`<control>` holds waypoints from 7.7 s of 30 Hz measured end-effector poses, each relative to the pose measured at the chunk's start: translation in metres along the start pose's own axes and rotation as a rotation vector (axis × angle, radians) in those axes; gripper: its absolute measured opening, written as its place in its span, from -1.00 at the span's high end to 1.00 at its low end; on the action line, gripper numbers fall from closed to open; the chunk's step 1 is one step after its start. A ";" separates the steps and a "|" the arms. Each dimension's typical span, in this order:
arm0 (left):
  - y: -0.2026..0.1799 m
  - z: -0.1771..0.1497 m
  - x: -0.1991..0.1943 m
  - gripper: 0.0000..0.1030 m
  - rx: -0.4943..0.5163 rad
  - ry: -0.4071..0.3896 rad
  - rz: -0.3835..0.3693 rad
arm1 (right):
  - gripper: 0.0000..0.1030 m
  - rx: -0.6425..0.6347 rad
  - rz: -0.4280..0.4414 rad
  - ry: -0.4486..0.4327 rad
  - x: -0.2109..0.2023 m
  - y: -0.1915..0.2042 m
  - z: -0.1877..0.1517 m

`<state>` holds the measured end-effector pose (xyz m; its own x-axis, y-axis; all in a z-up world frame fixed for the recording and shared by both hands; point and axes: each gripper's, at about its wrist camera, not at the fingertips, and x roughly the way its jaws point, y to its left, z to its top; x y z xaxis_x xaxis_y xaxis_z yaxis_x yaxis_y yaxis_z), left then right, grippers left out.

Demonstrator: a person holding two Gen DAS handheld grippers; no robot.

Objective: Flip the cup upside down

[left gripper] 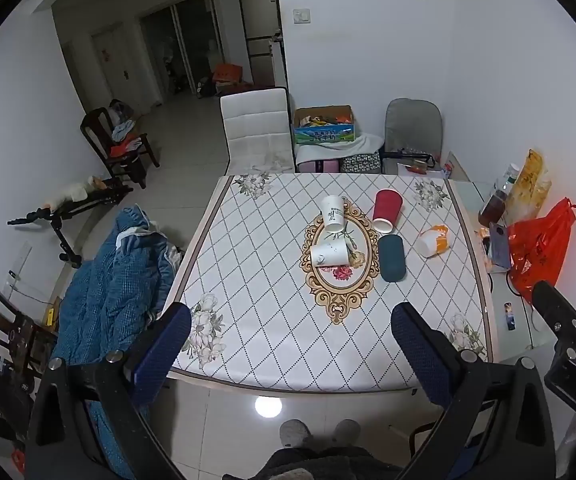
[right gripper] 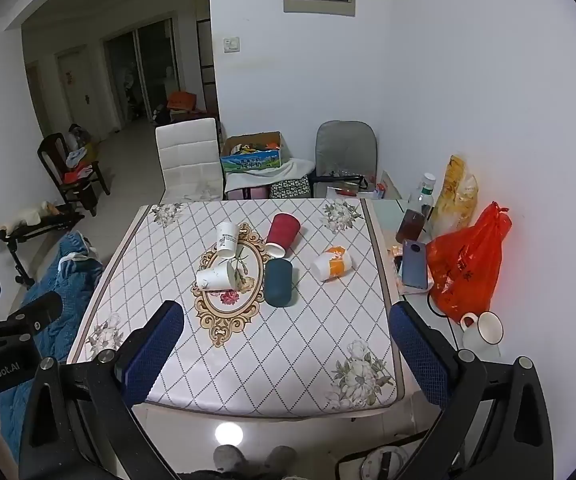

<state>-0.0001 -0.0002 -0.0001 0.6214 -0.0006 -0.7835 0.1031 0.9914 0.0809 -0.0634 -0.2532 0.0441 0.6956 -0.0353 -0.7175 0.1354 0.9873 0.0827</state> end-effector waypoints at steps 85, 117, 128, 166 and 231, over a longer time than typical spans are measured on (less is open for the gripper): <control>0.000 0.005 -0.030 -0.99 -0.030 -0.034 -0.012 | -1.00 -0.007 0.025 -0.034 -0.028 -0.006 -0.004; -0.015 0.019 0.114 -0.99 -0.057 0.133 0.101 | -1.00 -0.030 0.006 0.217 0.139 -0.026 -0.014; -0.021 0.060 0.257 -0.99 0.068 0.299 0.109 | -1.00 0.042 -0.056 0.478 0.289 -0.020 -0.052; -0.165 0.047 0.495 -0.98 1.130 0.419 -0.097 | -1.00 0.115 -0.195 0.902 0.491 -0.016 -0.128; -0.109 -0.055 0.457 -0.22 -0.092 1.003 -0.298 | -1.00 0.075 -0.185 0.864 0.465 -0.068 -0.132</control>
<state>0.2295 -0.1016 -0.4006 -0.3523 -0.1792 -0.9186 0.0610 0.9750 -0.2136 0.1576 -0.3163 -0.3865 -0.1133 -0.0345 -0.9930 0.2596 0.9636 -0.0631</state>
